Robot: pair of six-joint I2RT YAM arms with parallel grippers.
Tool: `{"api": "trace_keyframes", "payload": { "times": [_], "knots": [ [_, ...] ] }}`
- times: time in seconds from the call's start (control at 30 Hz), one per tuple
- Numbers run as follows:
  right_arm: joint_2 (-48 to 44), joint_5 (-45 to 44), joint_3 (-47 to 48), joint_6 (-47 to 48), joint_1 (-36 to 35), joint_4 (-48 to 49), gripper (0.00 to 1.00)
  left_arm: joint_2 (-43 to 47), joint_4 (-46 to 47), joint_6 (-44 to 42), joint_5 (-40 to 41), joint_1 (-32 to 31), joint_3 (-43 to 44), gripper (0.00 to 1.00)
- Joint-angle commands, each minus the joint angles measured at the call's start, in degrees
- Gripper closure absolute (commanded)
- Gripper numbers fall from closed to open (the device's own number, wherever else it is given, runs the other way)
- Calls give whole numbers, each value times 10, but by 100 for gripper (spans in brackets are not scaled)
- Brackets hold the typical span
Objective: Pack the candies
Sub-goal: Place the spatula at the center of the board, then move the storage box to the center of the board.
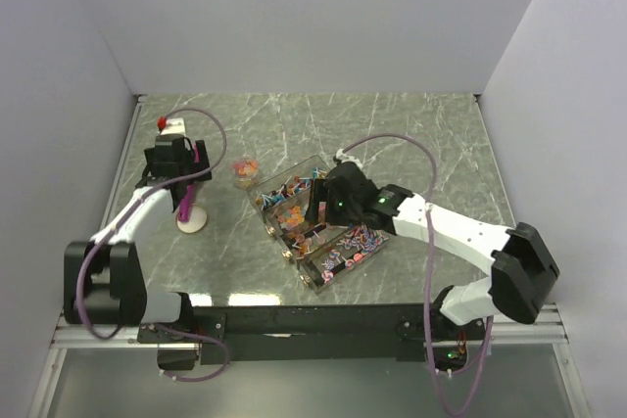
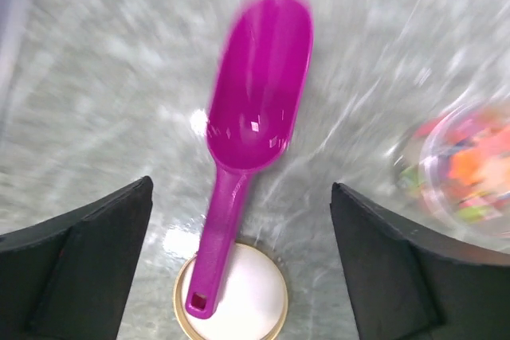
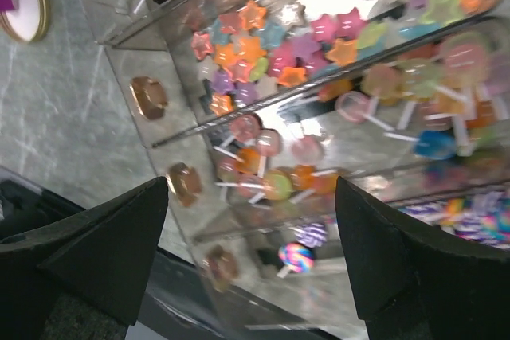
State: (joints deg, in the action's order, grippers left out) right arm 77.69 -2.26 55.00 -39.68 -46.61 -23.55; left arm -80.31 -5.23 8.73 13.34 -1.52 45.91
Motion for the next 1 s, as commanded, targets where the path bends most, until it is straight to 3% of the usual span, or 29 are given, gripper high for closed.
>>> {"api": "trace_keyframes", "payload": {
  "times": [0.0, 0.13, 0.53, 0.83, 0.97],
  "knots": [
    [32, -66, 41, -95, -30, 8, 11, 79, 6, 23, 29, -5, 27, 2],
    [78, -82, 61, -152, -41, -11, 16, 137, 15, 17, 30, -22, 22, 1],
    [188, -89, 113, -225, -40, 3, 32, 161, -1, -5, 24, -65, 43, 1],
    [243, -86, 133, -263, -3, -31, 52, 159, -9, -6, 11, -66, 52, 1],
    [243, -99, 133, -252, 25, -50, 67, 160, -12, -7, 3, -67, 52, 1]
  ]
}}
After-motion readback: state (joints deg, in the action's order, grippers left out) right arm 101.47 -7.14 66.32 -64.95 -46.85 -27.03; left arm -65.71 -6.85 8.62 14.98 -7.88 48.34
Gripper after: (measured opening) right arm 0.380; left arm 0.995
